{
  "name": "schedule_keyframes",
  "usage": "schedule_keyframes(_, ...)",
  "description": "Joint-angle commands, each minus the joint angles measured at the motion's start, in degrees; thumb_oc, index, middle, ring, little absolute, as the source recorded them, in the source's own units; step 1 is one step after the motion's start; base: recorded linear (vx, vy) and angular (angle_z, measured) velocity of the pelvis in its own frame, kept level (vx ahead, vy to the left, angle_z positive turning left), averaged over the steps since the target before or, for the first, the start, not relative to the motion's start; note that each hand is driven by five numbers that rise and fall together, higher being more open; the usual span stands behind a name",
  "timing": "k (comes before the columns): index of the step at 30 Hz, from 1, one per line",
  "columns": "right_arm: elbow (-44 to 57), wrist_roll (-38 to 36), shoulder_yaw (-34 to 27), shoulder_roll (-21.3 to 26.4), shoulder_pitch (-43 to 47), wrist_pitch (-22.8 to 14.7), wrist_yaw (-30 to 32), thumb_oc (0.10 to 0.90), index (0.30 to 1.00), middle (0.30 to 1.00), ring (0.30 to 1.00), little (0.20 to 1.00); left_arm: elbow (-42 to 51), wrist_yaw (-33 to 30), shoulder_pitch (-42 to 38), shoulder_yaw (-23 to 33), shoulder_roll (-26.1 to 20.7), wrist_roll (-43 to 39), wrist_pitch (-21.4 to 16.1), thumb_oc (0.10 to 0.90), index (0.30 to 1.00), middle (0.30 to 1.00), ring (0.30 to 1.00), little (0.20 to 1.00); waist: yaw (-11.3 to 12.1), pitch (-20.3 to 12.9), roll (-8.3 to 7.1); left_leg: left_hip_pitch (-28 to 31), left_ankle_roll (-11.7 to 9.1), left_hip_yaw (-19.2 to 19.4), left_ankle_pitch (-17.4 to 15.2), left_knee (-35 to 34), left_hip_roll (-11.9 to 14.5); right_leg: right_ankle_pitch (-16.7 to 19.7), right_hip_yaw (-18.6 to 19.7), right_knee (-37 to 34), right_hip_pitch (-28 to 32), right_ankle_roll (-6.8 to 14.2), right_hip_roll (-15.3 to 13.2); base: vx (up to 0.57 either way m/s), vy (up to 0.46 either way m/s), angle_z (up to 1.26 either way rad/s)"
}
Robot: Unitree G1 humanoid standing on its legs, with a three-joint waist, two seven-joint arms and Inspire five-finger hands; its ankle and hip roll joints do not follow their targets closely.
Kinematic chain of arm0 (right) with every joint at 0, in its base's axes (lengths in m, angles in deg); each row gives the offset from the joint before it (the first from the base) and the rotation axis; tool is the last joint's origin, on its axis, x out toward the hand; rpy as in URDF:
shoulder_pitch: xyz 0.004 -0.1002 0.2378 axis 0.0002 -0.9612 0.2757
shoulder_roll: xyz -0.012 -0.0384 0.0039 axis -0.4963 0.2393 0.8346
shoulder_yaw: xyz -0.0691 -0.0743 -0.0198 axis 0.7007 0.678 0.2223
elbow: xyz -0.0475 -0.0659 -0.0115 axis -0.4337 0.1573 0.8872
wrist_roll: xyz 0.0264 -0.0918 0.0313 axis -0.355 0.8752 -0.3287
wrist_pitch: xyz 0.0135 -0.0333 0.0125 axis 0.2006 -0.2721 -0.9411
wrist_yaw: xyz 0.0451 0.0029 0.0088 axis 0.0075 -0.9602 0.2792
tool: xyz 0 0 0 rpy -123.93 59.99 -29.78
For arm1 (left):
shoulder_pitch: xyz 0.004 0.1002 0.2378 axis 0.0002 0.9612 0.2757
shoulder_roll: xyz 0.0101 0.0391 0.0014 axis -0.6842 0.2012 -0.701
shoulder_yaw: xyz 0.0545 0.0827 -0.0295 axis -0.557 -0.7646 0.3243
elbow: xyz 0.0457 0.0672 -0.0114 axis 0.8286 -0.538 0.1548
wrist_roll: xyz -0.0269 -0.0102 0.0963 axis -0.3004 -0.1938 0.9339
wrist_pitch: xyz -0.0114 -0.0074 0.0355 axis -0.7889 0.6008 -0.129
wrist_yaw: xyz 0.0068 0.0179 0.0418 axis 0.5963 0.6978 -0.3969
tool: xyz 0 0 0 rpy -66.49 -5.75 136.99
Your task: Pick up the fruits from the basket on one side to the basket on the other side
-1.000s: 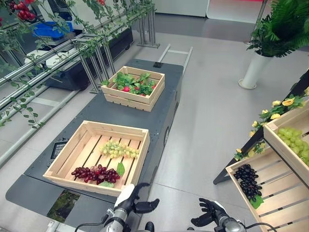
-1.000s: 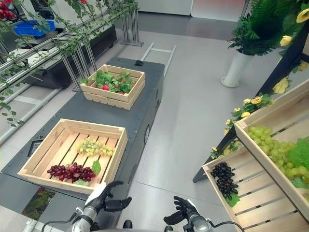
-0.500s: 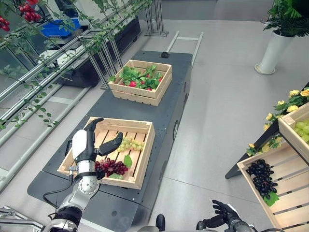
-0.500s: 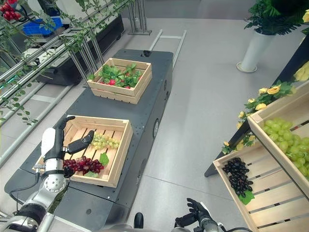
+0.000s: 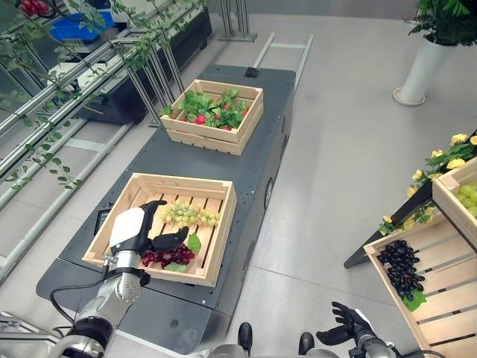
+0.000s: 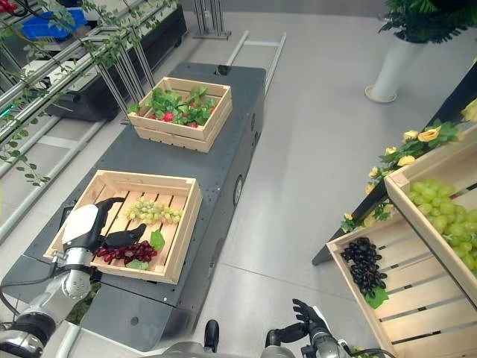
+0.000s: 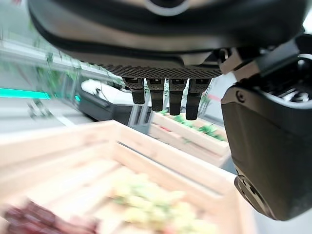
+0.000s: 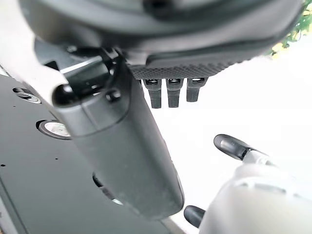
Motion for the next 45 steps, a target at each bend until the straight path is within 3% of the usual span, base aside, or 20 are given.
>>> schedule_keyframes(1, 2.6, -5.1, 0.5, 2.8, 6.9, -4.3, 0.1, 0.8, 0.9, 0.9, 0.9, 0.9, -4.2, -8.1, -13.9, -0.1, -8.5, 6.6, 5.0, 0.8, 0.9, 0.9, 0.9, 0.9, -0.8, 5.8, -0.77, -1.5, 1.2, -0.4, -6.2, 4.1, -3.1, -5.1, -0.2, 9.6, -4.3, -2.5, -1.2, -0.21, 0.101, -0.02)
schedule_keyframes(2, 2.6, -6.7, 0.9, 3.8, 9.1, -4.6, -0.8, 0.8, 0.9, 0.9, 0.9, 0.9, -5.7, -9.1, -16.5, -2.2, -9.8, 7.8, 7.0, 0.8, 0.9, 0.9, 0.9, 0.9, -0.6, 8.3, -0.96, -4.7, 1.1, 0.1, -6.6, 7.9, -2.9, -6.1, -0.5, 12.9, -7.0, -3.2, -1.3, -0.22, 0.111, -0.01)
schedule_keyframes(4, 2.6, -7.7, 1.2, 4.3, 10.4, -4.7, -1.2, 0.8, 0.9, 0.9, 0.9, 0.9, -6.7, -9.7, -18.2, -3.2, -10.2, 8.0, 7.9, 0.8, 0.9, 0.9, 0.9, 0.9, -0.6, 9.8, -1.04, -6.5, 1.0, 0.6, -6.9, 10.1, -2.9, -6.8, -0.7, 15.1, -8.7, -3.5, -1.4, -0.17, 0.088, 0.01)
schedule_keyframes(7, 2.9, -10.1, 2.2, 5.5, 13.6, -5.0, -2.2, 0.8, 0.9, 0.9, 0.9, 0.9, -8.8, -10.8, -23.6, -5.7, -12.5, 7.4, 10.2, 0.8, 0.9, 0.9, 0.9, 0.9, -0.1, 14.1, -1.46, -13.3, 0.8, 2.4, -8.1, 18.1, -2.7, -9.6, -1.7, 24.3, -15.2, -4.5, -2.1, -0.19, 0.102, -0.04)
schedule_keyframes(14, 4.5, -10.9, 3.5, 6.9, 16.2, -5.6, -1.9, 0.8, 0.9, 0.9, 0.9, 0.9, -10.4, -10.6, -30.9, -9.7, -15.1, 9.3, 14.2, 0.8, 0.9, 0.9, 0.9, 0.9, 0.0, 18.1, -3.09, -24.3, 1.4, 3.3, -12.8, 32.9, -2.3, -14.5, -1.7, 38.5, -25.1, -6.2, -3.3, -0.11, 0.08, 0.04)
schedule_keyframes(24, 5.7, -11.0, 4.7, 8.4, 18.9, -6.7, -3.0, 0.8, 0.9, 0.9, 0.9, 0.9, -10.2, -8.3, -35.7, -14.8, -18.2, 15.7, 19.8, 0.8, 0.9, 0.9, 0.9, 0.9, -0.2, 18.7, -3.14, -33.8, 2.0, 4.7, -16.2, 42.1, -1.3, -17.6, -0.3, 48.8, -34.8, -7.3, -4.0, -0.04, 0.082, 0.01)
schedule_keyframes(35, 8.3, -11.8, 6.6, 9.0, 20.9, -6.1, -3.8, 0.8, 0.9, 0.9, 0.9, 0.9, -7.6, 4.6, -40.2, -20.2, -22.6, 23.4, 25.3, 0.8, 0.9, 0.9, 0.9, 0.9, 0.4, 18.7, -4.18, -39.7, 2.2, 4.7, -17.2, 45.8, -0.6, -18.1, -0.2, 52.7, -40.8, -7.3, -3.9, -0.01, 0.026, 0.02)
schedule_keyframes(40, 8.5, -12.7, 6.5, 9.2, 20.8, -6.5, -4.7, 0.8, 0.9, 0.9, 0.9, 0.9, -5.5, 8.6, -42.2, -22.0, -24.3, 27.0, 26.8, 0.8, 0.9, 0.9, 0.9, 0.9, 0.7, 18.7, -4.73, -41.6, 2.4, 4.8, -17.7, 46.8, -0.1, -18.1, -0.7, 53.7, -42.6, -7.1, -4.3, -0.01, 0.013, 0.09)
schedule_keyframes(45, 9.2, -13.5, 6.9, 8.9, 21.1, -6.3, -5.0, 0.8, 0.9, 0.9, 0.9, 0.9, -4.3, 12.1, -45.2, -24.1, -25.2, 28.1, 25.9, 0.8, 0.9, 0.9, 0.9, 0.9, 1.0, 18.7, -5.62, -43.5, 2.4, 4.7, -17.7, 47.4, 0.2, -17.9, -1.7, 54.1, -44.0, -7.0, -4.4, 0.0, -0.001, 0.05)
